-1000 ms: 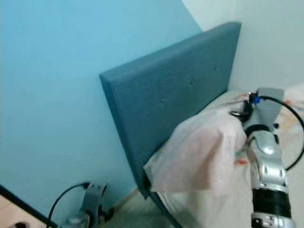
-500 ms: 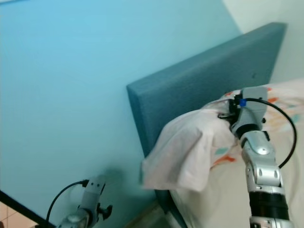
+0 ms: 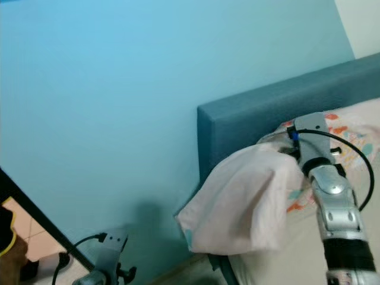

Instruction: Clean up the room

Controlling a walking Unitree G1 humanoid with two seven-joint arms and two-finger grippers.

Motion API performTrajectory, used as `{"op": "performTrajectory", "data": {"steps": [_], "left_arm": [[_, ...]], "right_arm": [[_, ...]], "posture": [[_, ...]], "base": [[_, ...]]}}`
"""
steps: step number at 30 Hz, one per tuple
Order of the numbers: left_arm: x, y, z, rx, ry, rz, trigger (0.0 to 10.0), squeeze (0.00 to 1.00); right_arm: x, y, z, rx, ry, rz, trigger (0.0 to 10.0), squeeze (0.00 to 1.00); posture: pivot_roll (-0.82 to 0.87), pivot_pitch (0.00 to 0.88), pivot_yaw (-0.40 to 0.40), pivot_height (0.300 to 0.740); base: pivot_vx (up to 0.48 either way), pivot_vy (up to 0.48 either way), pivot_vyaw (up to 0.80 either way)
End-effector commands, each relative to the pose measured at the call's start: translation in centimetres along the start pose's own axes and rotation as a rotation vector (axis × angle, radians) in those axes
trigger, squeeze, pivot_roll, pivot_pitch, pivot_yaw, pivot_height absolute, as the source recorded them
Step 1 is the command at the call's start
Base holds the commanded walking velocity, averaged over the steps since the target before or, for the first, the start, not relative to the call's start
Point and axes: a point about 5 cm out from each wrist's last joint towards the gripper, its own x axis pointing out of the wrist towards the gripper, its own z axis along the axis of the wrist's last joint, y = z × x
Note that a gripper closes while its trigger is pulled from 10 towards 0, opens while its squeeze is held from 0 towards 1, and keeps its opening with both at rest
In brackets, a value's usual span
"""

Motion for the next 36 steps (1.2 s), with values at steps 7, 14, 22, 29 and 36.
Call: {"op": "performTrajectory", "data": {"steps": [7, 14, 22, 29, 36], "left_arm": [[-0.3, 0.7, -0.9, 0.002, 0.010, 0.003, 10.0, 0.00], [-0.6, 1.2, -1.4, -0.001, 0.009, 0.003, 10.0, 0.00], [-0.5, 0.5, -0.5, -0.006, -0.051, -0.117, 10.0, 0.00], [-0.9, 1.0, -0.7, 0.059, -0.069, -0.203, 10.0, 0.00], [-1.4, 2.1, -1.6, 0.062, -0.056, -0.195, 10.0, 0.00]], "right_arm": [[1.7, -1.4, 3.0, -0.116, -0.116, -0.082, 10.0, 0.00], [3.3, -3.5, 3.0, -0.296, -0.039, -0.134, 10.0, 0.00], [2.9, -5.0, 1.6, -0.272, -0.063, -0.217, 10.0, 0.00], [1.6, -1.1, -3.8, -0.071, 0.032, -0.143, 10.0, 0.00], [-3.0, 2.8, -11.1, 0.015, 0.234, -0.092, 10.0, 0.00]], "posture": [[-0.02, 0.000, 0.041, 0.712], [-0.01, 0.022, 0.042, 0.697], [0.02, 0.057, 0.049, 0.672], [0.07, 0.087, 0.066, 0.642], [0.08, 0.116, 0.085, 0.638]], "base": [[0.000, 0.000, 0.00], [0.000, 0.000, 0.00], [0.000, 0.000, 0.00], [0.000, 0.000, 0.00], [0.000, 0.000, 0.00]]}}
